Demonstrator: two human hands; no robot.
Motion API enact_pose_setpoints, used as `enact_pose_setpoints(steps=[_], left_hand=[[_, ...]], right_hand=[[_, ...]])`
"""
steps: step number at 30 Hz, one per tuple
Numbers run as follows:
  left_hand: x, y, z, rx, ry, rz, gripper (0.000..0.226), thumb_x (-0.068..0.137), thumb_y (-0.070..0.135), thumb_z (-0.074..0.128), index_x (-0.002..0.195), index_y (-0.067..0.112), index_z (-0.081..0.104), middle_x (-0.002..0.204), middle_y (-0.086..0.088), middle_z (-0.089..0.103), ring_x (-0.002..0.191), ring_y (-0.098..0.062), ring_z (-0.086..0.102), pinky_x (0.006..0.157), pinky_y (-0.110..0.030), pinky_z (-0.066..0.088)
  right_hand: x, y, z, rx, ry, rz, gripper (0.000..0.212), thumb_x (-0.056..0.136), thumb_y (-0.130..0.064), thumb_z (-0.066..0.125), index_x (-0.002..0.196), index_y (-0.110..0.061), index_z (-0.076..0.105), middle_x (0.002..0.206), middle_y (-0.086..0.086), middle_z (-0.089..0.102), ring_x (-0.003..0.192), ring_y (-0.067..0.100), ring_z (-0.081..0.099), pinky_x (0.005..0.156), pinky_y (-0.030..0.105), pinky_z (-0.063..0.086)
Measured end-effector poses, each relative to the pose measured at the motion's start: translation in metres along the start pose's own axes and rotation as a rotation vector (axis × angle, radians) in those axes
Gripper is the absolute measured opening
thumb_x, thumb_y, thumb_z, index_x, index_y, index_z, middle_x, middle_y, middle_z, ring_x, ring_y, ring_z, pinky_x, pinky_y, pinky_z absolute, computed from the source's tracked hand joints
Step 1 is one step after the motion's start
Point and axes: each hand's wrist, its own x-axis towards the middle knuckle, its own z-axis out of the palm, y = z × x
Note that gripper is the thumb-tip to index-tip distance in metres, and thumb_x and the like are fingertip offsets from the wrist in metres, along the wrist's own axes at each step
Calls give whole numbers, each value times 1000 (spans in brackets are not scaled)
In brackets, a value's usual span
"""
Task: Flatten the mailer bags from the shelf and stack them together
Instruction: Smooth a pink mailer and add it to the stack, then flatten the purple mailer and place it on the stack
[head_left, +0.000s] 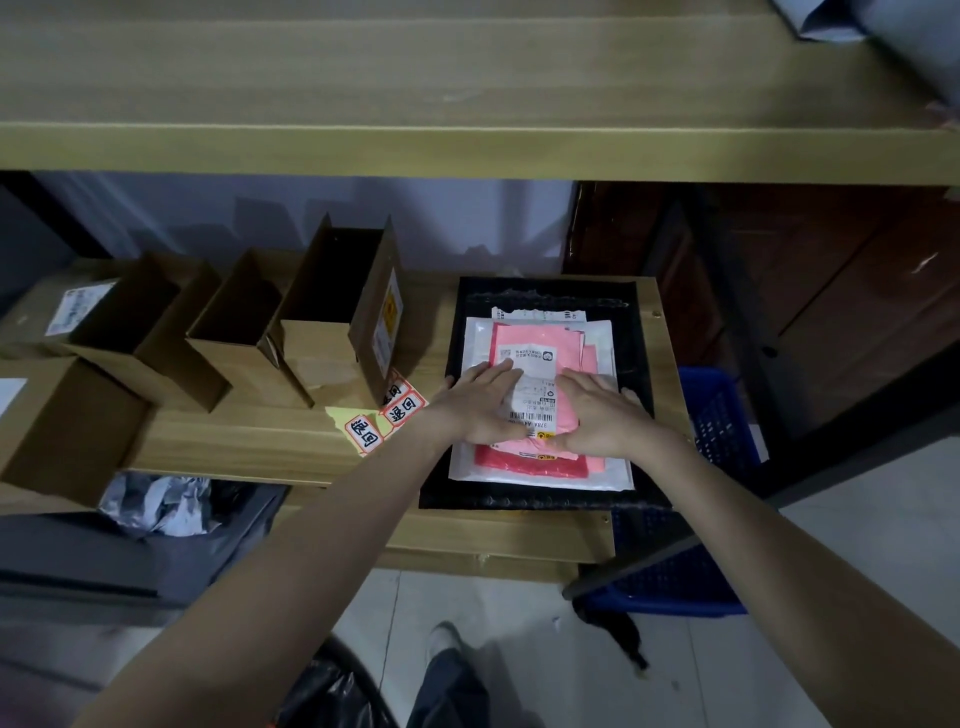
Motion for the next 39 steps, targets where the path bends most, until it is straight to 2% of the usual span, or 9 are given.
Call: enact_pose_setpoints(steps=[6, 10, 14, 19, 24, 27, 31, 35, 39], left_hand=[[-17, -2, -5, -38, 273, 92, 90, 79, 50, 65, 149, 27, 14, 158, 10, 12, 144, -17, 10, 112, -52, 17], [-41, 1, -23, -43, 311, 111, 94, 77, 56, 64, 149, 29, 10, 158, 8, 14, 144, -19, 14, 111, -56, 19], [-75, 6, -41, -32, 349, 161, 90, 77, 52, 67, 149, 26, 18, 156, 4, 23, 142, -21, 20, 111, -54, 26], [-121, 11, -56, -67, 456, 305, 77, 81, 35, 70, 146, 20, 31, 149, 0, 39, 136, -18, 34, 107, -23, 27], [-180, 24, -76, -110, 575, 352, 67, 79, 44, 68, 139, 26, 43, 139, 8, 51, 123, -5, 49, 105, -23, 38], [-216, 33, -91, -99, 658, 387, 58, 79, 41, 68, 132, 24, 51, 127, 12, 58, 107, 3, 55, 91, -9, 41], [-263, 42, -114, -178, 765, 397, 38, 85, 36, 66, 120, 22, 60, 106, 13, 68, 89, -3, 64, 78, -15, 49], [-300, 40, -142, -160, 867, 364, 41, 87, 52, 48, 116, 27, 63, 103, 18, 67, 93, 1, 63, 79, -15, 48], [-329, 25, -173, -134, 973, 320, 35, 90, 48, 48, 110, 27, 65, 100, 17, 69, 90, 1, 62, 77, -21, 50]], right_hand=[[-11, -1, -15, 100, 75, -54, 96, 79, -43, 67, 150, -20, 7, 159, -6, 2, 145, 17, 3, 114, 48, 15], [-33, -10, -35, 178, 159, -105, 88, 80, -41, 67, 148, -22, 15, 157, -3, 13, 144, 21, 12, 113, 54, 22], [-64, -19, -54, 194, 244, -190, 77, 82, -38, 65, 145, -24, 24, 151, -2, 29, 139, 20, 24, 110, 50, 28], [-110, -29, -76, 181, 312, -292, 61, 85, -36, 63, 139, -23, 38, 143, -3, 40, 132, 16, 36, 107, 33, 33], [-159, -48, -102, 195, 381, -390, 47, 82, -42, 64, 125, -28, 52, 124, -11, 52, 110, 9, 54, 94, 29, 45], [-187, -66, -121, 195, 421, -454, 40, 82, -38, 64, 119, -30, 56, 114, -11, 59, 94, 5, 62, 80, 22, 49], [-223, -96, -143, 205, 480, -568, 27, 83, -33, 64, 110, -31, 62, 95, -14, 66, 80, 1, 65, 72, 18, 50], [-239, -127, -165, 215, 583, -686, 16, 87, -27, 60, 101, -30, 66, 88, -17, 67, 82, 3, 61, 74, 17, 46], [-233, -156, -190, 216, 712, -785, 13, 87, -22, 60, 97, -27, 67, 86, -9, 68, 81, 8, 60, 73, 19, 45]])
